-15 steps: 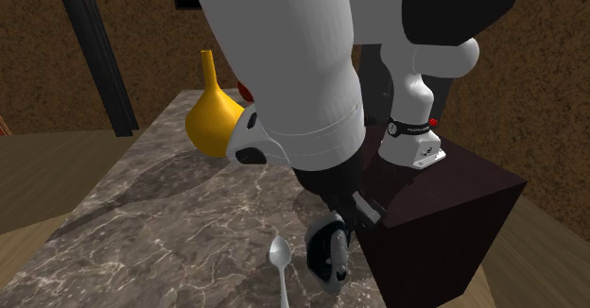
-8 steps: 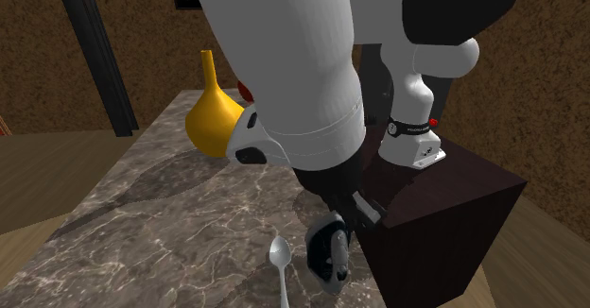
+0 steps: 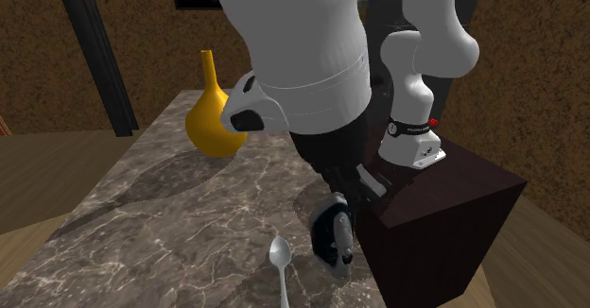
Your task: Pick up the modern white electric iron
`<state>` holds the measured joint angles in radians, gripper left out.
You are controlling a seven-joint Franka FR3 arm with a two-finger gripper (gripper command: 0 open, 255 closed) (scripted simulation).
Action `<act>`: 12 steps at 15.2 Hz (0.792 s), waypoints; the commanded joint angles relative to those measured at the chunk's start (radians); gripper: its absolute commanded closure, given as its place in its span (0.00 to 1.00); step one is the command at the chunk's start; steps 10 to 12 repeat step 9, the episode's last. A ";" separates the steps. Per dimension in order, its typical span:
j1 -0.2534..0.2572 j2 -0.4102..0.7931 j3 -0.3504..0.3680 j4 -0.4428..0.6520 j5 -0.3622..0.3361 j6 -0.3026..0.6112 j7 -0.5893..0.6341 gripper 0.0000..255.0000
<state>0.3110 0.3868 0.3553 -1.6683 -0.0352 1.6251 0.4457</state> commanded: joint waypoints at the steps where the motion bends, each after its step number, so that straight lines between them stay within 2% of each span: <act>1: -0.001 -0.011 0.001 0.016 0.004 -0.026 -0.001 1.00; 7: -0.002 -0.032 0.005 0.069 0.011 -0.098 0.000 1.00; 12: -0.002 -0.032 0.005 0.070 0.011 -0.100 0.000 1.00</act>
